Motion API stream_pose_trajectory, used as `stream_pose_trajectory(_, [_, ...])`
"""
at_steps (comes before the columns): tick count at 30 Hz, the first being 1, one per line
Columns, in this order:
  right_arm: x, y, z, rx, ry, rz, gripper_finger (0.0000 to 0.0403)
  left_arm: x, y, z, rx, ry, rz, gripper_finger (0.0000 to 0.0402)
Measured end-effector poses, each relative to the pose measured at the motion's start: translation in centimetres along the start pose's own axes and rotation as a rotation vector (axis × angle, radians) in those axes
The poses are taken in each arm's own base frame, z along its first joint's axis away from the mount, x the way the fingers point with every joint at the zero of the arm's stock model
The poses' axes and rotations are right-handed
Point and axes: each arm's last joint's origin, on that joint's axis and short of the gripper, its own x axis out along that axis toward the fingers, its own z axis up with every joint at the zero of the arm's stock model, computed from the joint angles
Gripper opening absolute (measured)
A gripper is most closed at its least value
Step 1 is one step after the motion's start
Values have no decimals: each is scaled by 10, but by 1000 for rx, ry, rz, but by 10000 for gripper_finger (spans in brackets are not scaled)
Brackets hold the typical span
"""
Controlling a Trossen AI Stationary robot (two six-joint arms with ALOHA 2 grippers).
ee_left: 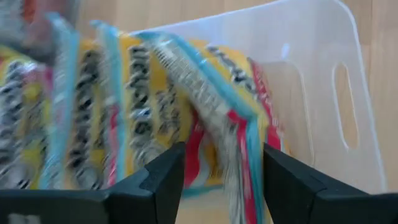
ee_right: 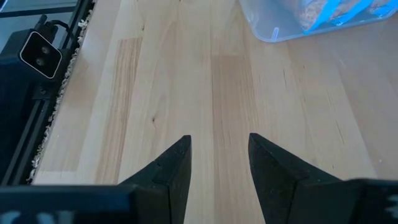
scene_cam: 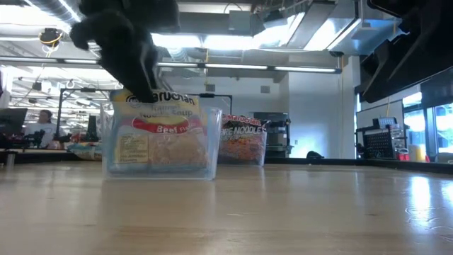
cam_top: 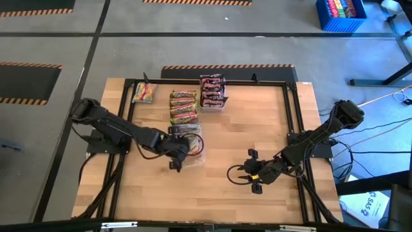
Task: Sort Maruchan noodles
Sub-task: Put the bottom blue noodle pack into the bottom transparent bin, then put the blue noodle pack into the bottom transparent bin
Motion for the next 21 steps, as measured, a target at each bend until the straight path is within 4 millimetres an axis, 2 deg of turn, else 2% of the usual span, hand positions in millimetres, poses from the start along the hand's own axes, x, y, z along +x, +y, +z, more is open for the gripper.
stream_pose_trajectory(6, [0, 0, 0, 24, 0, 0, 140, -54, 22, -7, -103, -97, 66, 187])
stream_pose_trajectory(11, [0, 0, 0, 24, -5, -8, 140, -85, 49, -26, -310, -130, 250, 187])
stream_pose_trajectory(15, [0, -1, 1, 24, -29, -49, 140, -88, 68, -42, -480, -111, 451, 187])
stream_pose_trajectory(21, [0, -3, 2, 22, -54, -92, 140, -60, 92, -55, -570, -30, 629, 187])
